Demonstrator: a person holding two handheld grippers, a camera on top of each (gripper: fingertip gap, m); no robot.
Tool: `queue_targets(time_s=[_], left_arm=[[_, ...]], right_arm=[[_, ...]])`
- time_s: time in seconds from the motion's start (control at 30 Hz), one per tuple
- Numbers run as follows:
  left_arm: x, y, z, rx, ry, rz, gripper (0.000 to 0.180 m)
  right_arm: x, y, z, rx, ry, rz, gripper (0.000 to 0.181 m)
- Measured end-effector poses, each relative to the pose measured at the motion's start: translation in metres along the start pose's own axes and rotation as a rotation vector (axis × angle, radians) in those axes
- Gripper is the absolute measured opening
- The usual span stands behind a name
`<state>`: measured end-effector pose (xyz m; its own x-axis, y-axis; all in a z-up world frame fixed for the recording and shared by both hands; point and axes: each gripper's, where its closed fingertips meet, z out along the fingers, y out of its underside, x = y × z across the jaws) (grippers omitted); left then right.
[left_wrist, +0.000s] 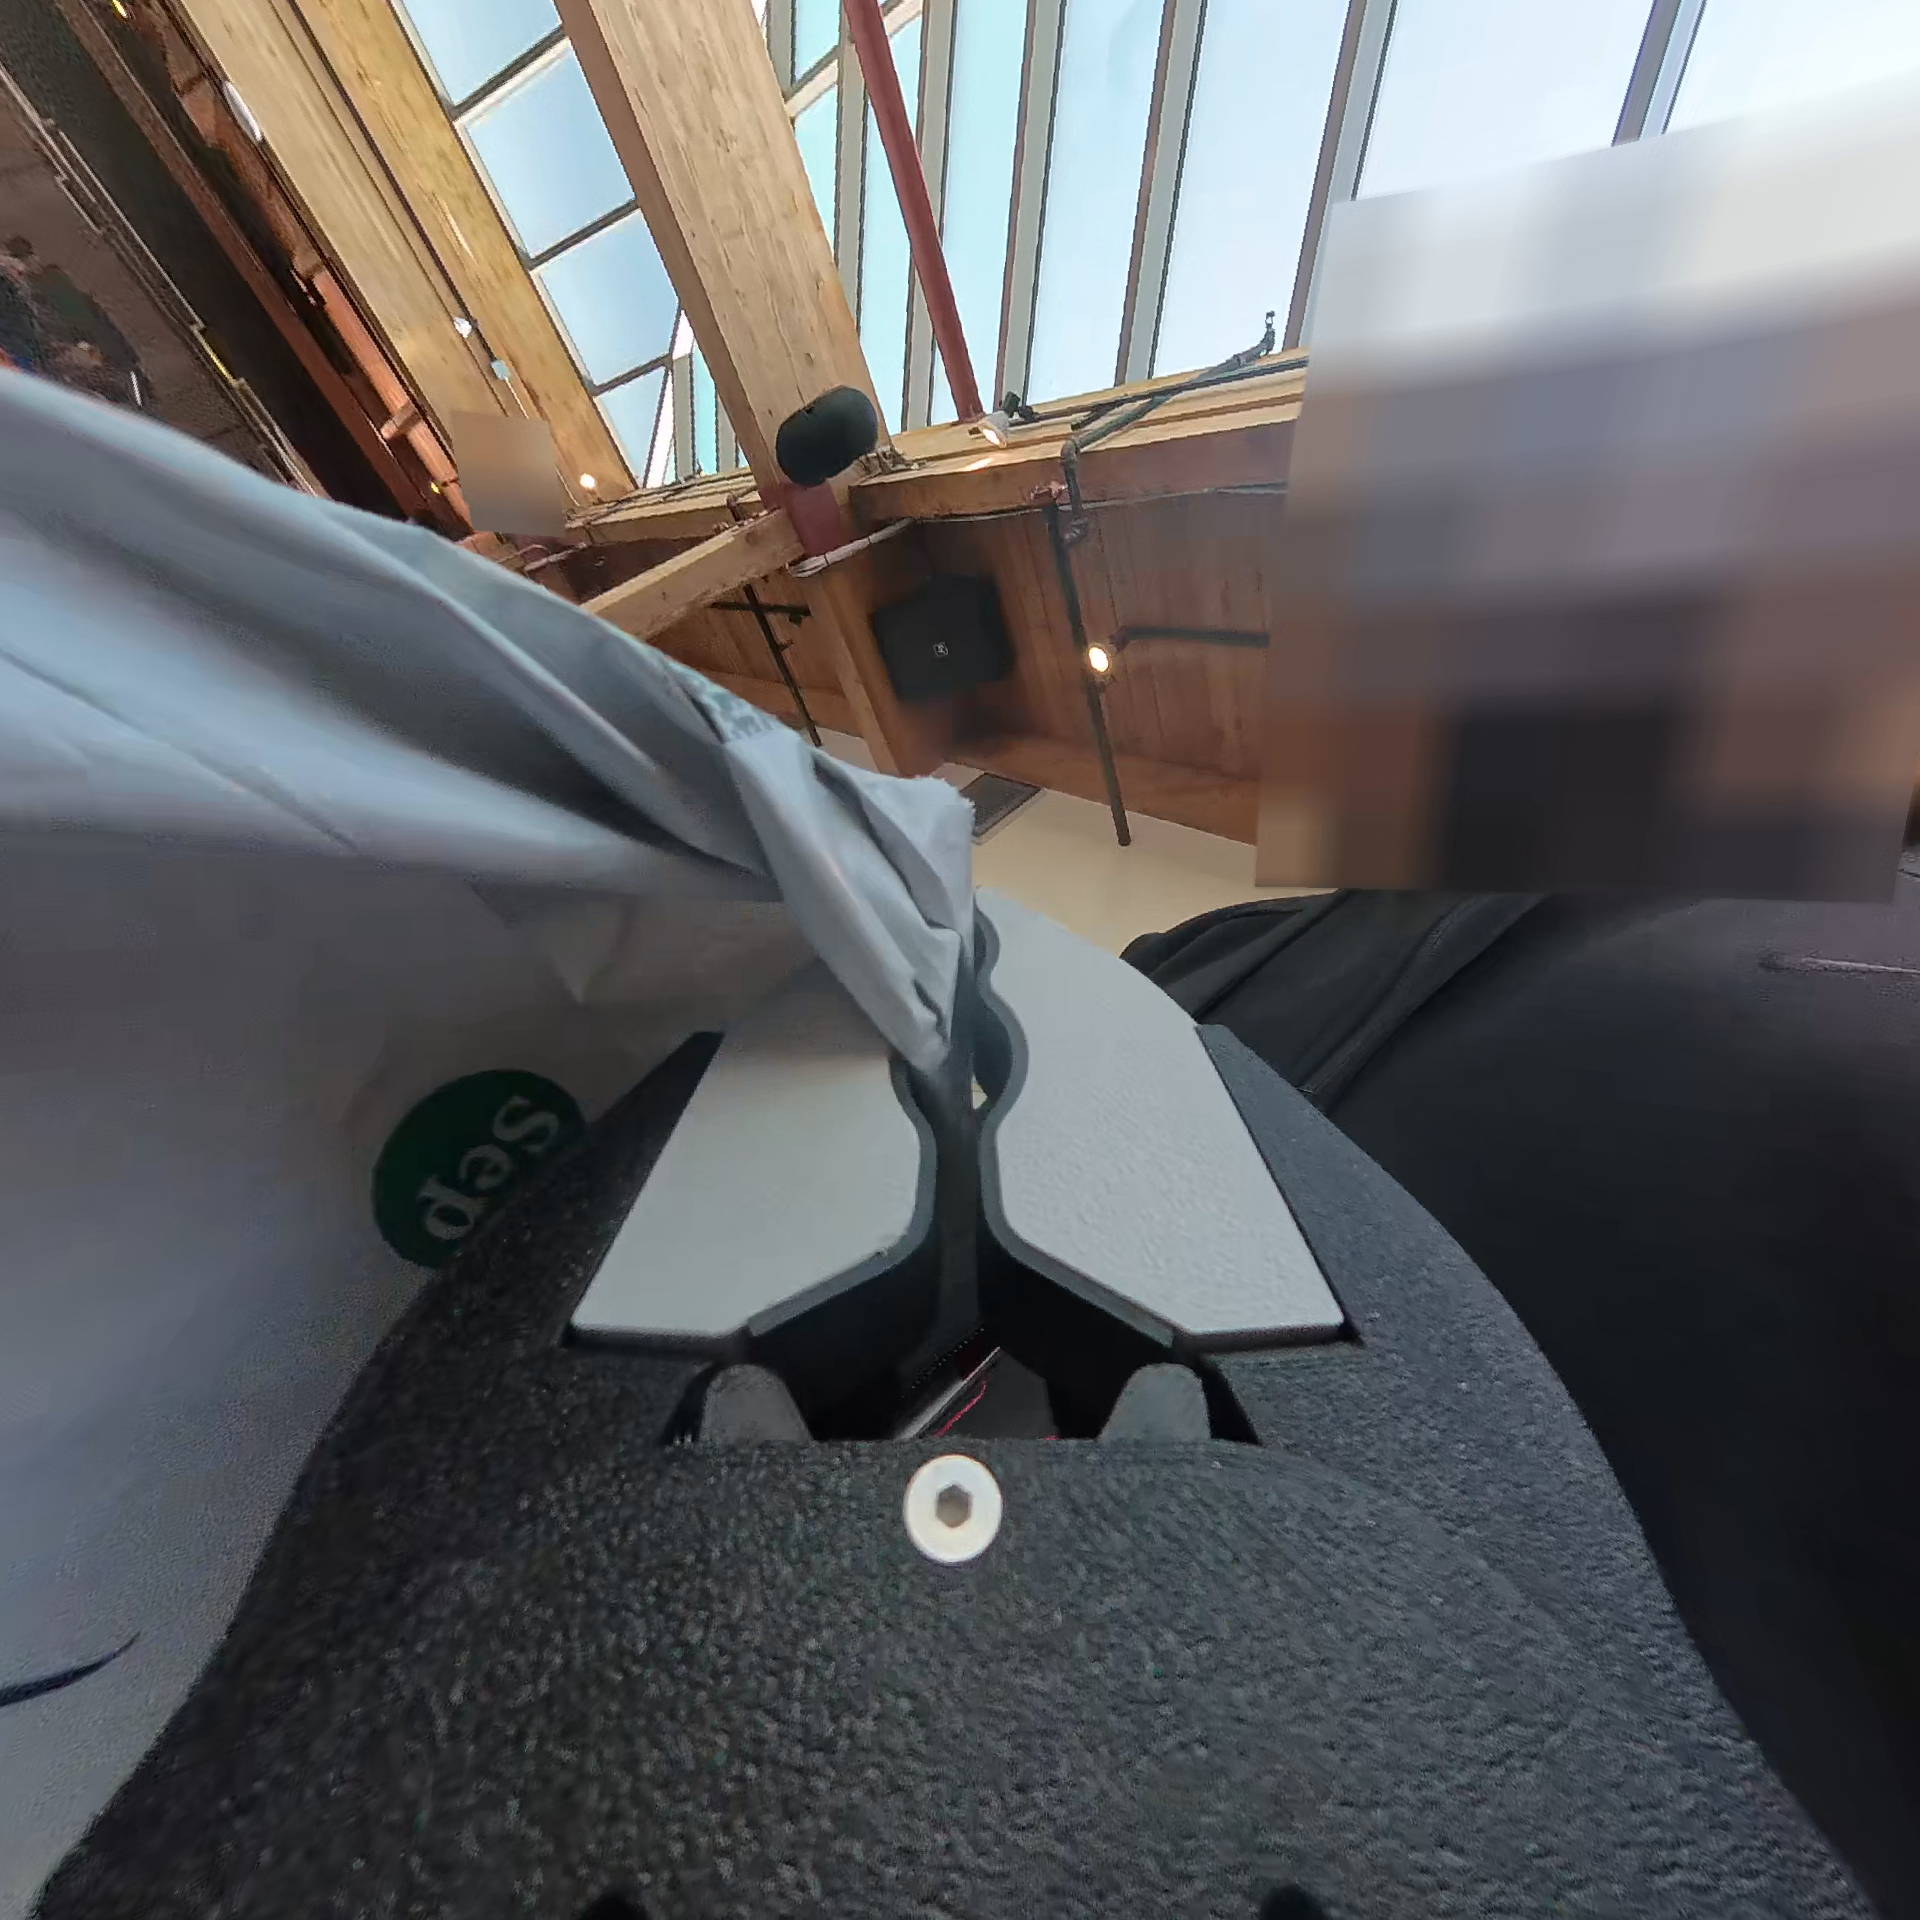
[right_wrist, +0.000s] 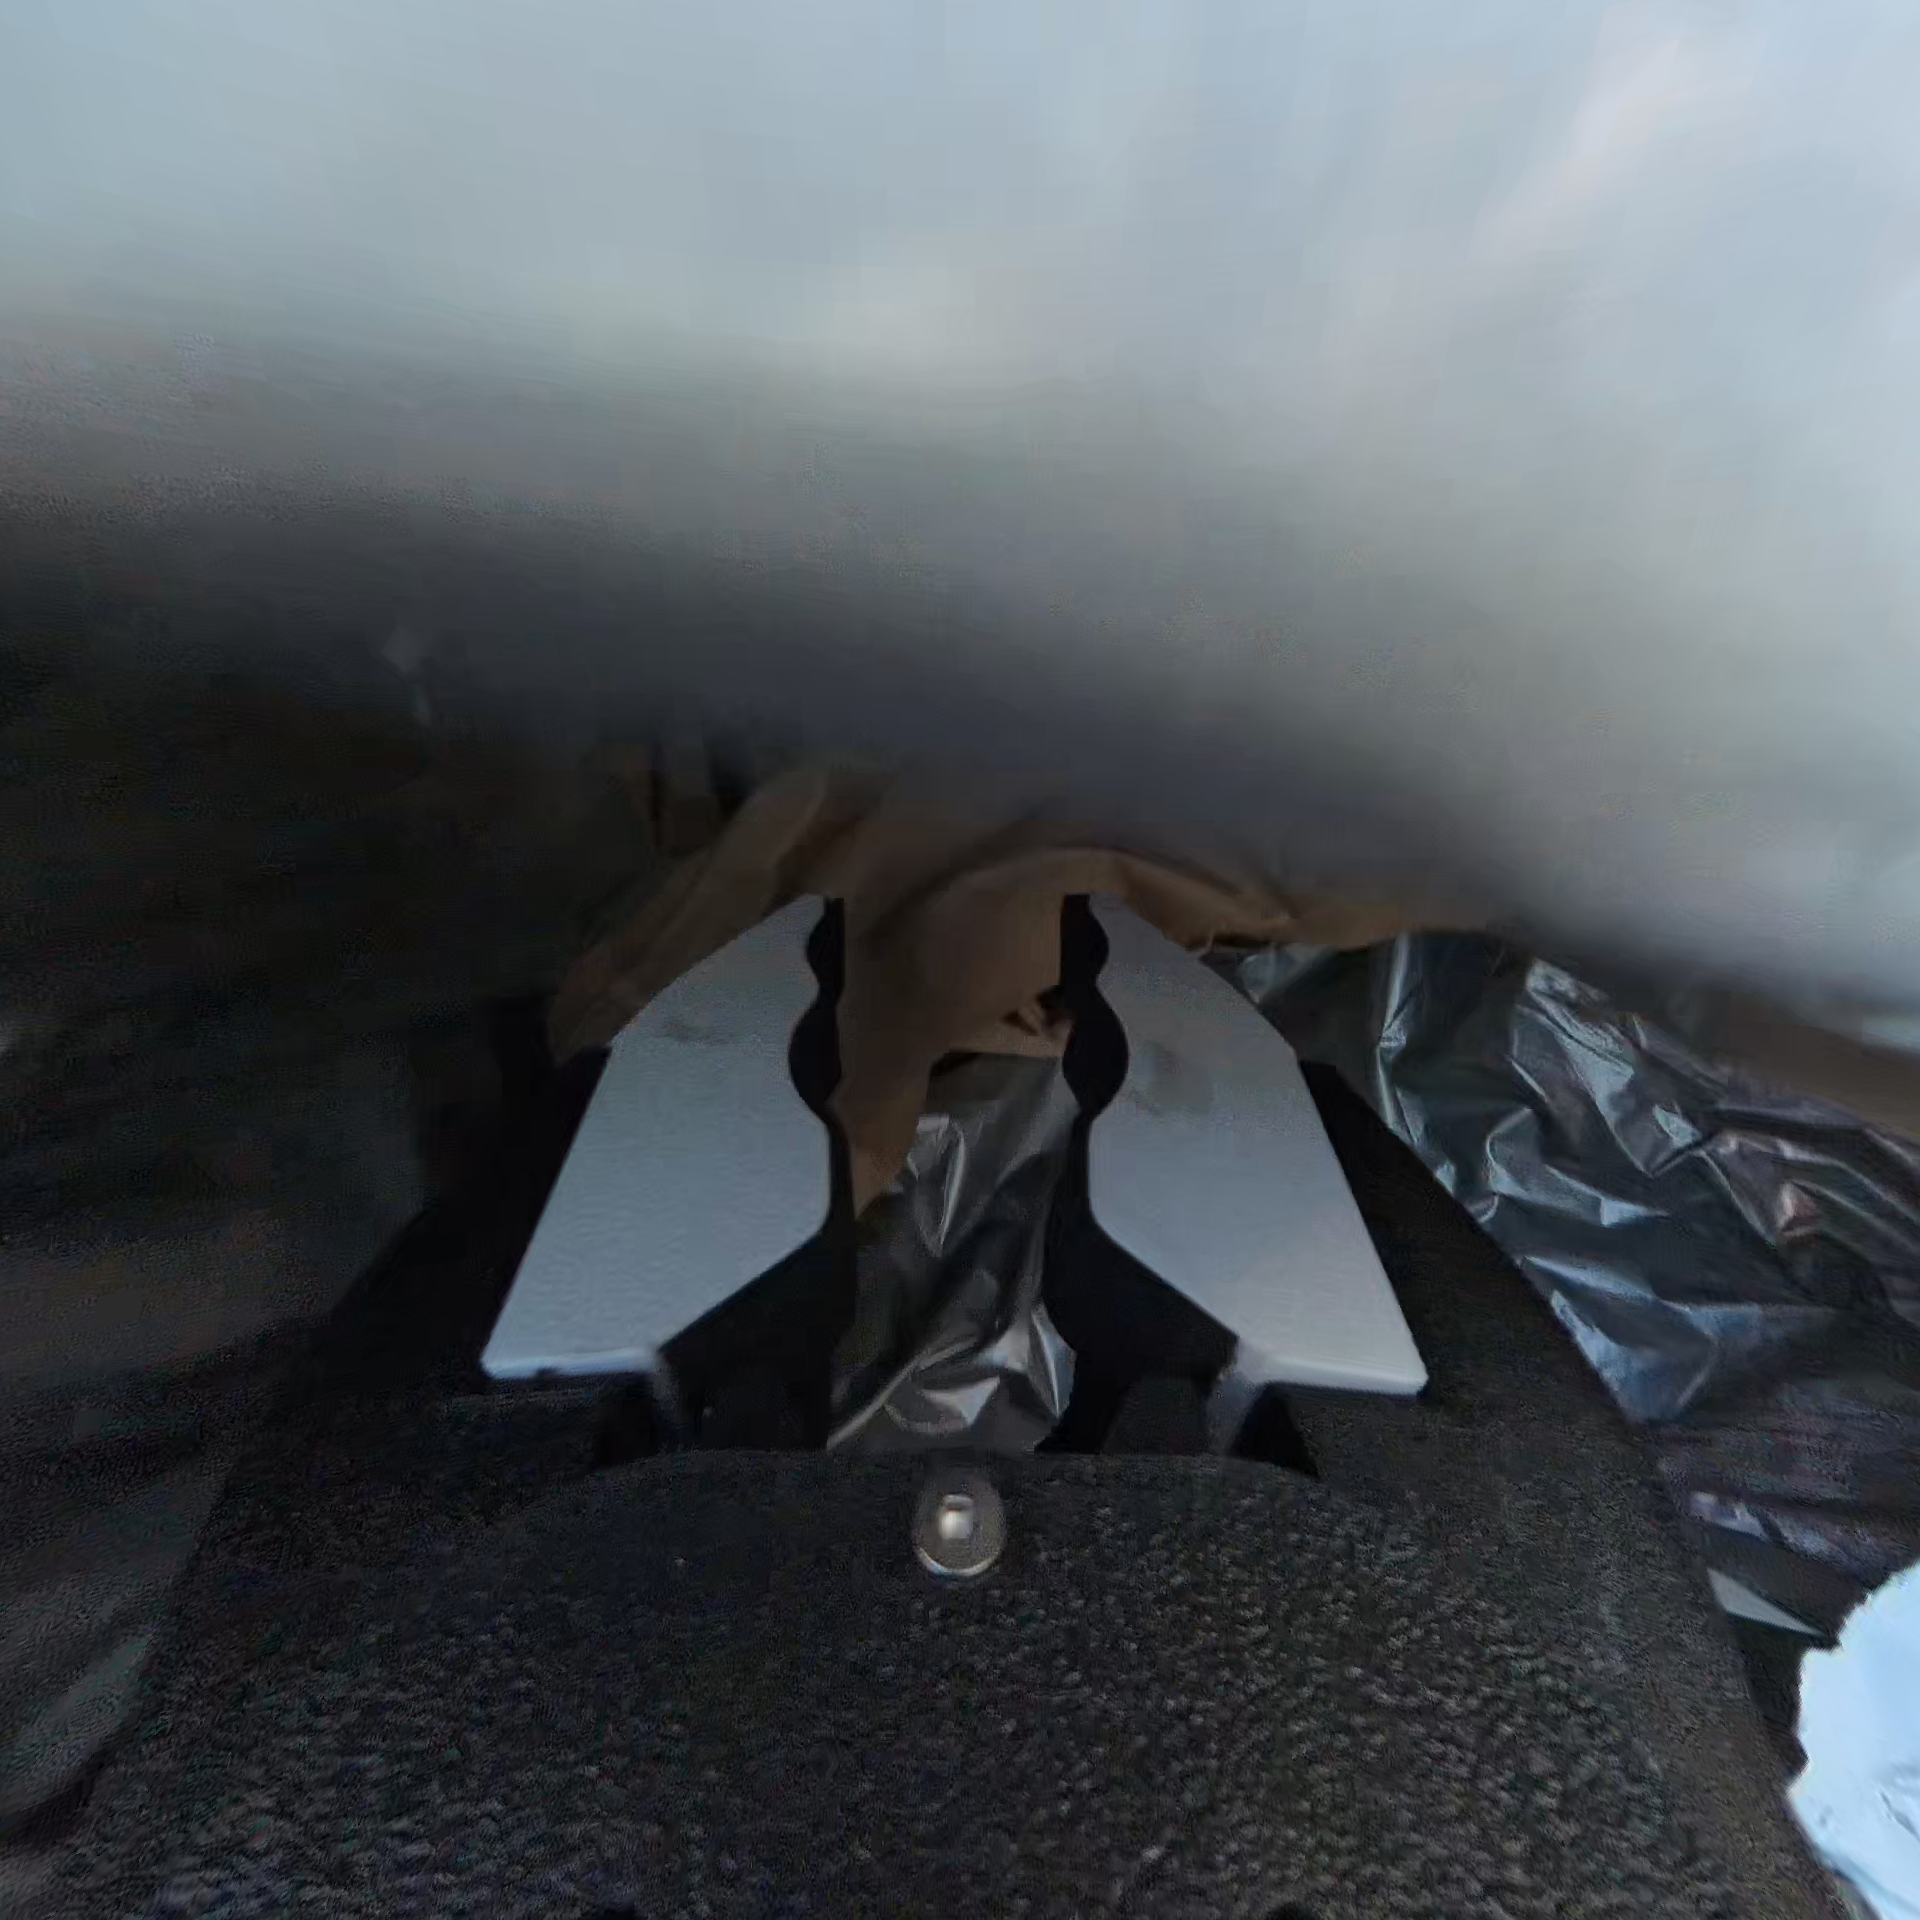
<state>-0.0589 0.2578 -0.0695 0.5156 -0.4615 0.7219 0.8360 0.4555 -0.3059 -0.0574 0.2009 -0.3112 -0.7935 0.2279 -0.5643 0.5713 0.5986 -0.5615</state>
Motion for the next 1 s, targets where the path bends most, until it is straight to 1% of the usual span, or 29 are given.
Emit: queue_targets(time_s=[0.1,0.17,0.23,0.33,0.37,0.47,0.53,0.63,0.67,0.73,0.77,0.83,0.9,1.0], left_arm=[[0.007,-0.016,-0.010,0.038,-0.015,0.028,0.000],[0.011,-0.024,-0.015,0.059,-0.019,0.040,0.000],[0.015,-0.029,-0.019,0.074,-0.016,0.044,0.000],[0.022,-0.031,-0.019,0.079,0.017,0.018,0.000],[0.023,-0.030,-0.018,0.077,0.033,0.000,0.000],[0.026,-0.024,-0.014,0.066,0.064,-0.035,0.000],[0.027,-0.020,-0.010,0.053,0.070,-0.039,0.000],[0.032,-0.018,-0.008,0.040,0.070,-0.022,0.000],[0.032,-0.016,-0.008,0.030,0.055,-0.010,0.000],[0.032,-0.014,-0.011,0.006,0.009,0.020,0.000],[0.033,-0.015,-0.014,0.005,-0.008,0.030,0.000],[0.037,-0.021,-0.021,0.027,-0.038,0.049,0.000],[0.040,-0.030,-0.029,0.060,-0.078,0.072,0.000],[0.037,-0.043,-0.043,0.091,-0.183,0.117,0.000]], right_arm=[[-0.004,0.014,-0.048,0.000,-0.024,-0.003,0.048],[-0.001,0.021,-0.083,0.034,0.030,-0.041,0.052],[-0.003,0.031,-0.116,0.055,0.032,-0.060,0.057],[0.007,0.052,-0.142,0.049,0.066,-0.135,0.067],[0.012,0.058,-0.142,0.034,0.083,-0.177,0.070],[0.020,0.070,-0.124,-0.057,0.099,-0.322,0.071],[0.017,0.069,-0.109,-0.104,0.068,-0.409,0.073],[0.018,0.084,-0.085,-0.280,0.003,-0.493,0.068],[0.017,0.091,-0.078,-0.342,-0.025,-0.503,0.059],[0.011,0.099,-0.071,-0.424,-0.085,-0.499,0.027],[0.008,0.101,-0.071,-0.443,-0.102,-0.499,0.018],[0.003,0.096,-0.077,-0.439,-0.096,-0.496,0.011],[-0.003,0.084,-0.090,-0.400,-0.059,-0.495,0.009],[-0.019,0.052,-0.119,-0.274,0.015,-0.526,0.006]])
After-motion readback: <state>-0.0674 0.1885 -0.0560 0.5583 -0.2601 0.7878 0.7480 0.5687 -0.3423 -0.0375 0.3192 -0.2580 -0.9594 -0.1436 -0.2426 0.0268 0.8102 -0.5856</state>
